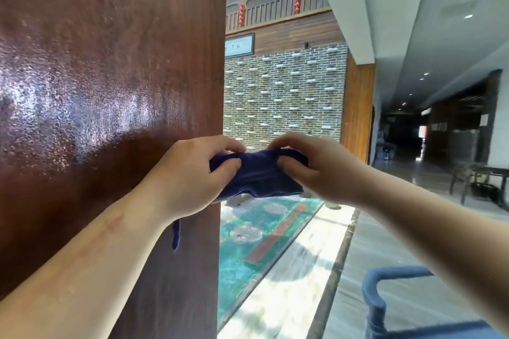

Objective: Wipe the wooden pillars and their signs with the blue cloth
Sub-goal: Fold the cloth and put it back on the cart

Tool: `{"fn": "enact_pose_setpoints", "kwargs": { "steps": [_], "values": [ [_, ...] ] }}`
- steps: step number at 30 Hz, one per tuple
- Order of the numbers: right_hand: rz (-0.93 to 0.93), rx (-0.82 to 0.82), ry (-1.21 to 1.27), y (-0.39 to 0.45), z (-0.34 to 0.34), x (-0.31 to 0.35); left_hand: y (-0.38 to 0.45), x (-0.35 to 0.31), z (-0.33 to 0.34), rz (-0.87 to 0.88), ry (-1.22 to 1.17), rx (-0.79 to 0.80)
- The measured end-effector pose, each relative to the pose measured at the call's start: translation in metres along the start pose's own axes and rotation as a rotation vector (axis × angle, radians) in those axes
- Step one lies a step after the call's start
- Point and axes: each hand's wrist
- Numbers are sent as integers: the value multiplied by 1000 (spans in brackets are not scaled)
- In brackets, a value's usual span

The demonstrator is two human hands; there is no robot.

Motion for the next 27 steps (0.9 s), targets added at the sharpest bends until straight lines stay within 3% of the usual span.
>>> {"fn": "enact_pose_setpoints", "kwargs": {
  "steps": [4, 9, 12, 22, 27],
  "values": [
    [87, 73, 45, -33, -8, -18, -4, -6, 32, 2, -95, 77],
    [256, 203, 123, -134, 6, -62, -34, -13, 125, -73, -300, 383],
    [472, 229, 239, -200, 18, -91, -43, -22, 195, -102, -381, 501],
    [1002, 240, 303, -370, 21, -169, -76, -75, 384, -150, -560, 849],
    [1256, 96, 430, -447, 35, -180, -114, -93, 454, -277, -735, 1034]
  ]
}}
Point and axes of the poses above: each hand's wrist, its own y-axis towards the middle knuckle, its own z-axis out of the palm, x = y × z, and after that the axes turned 11 degrees about -y, right-handed
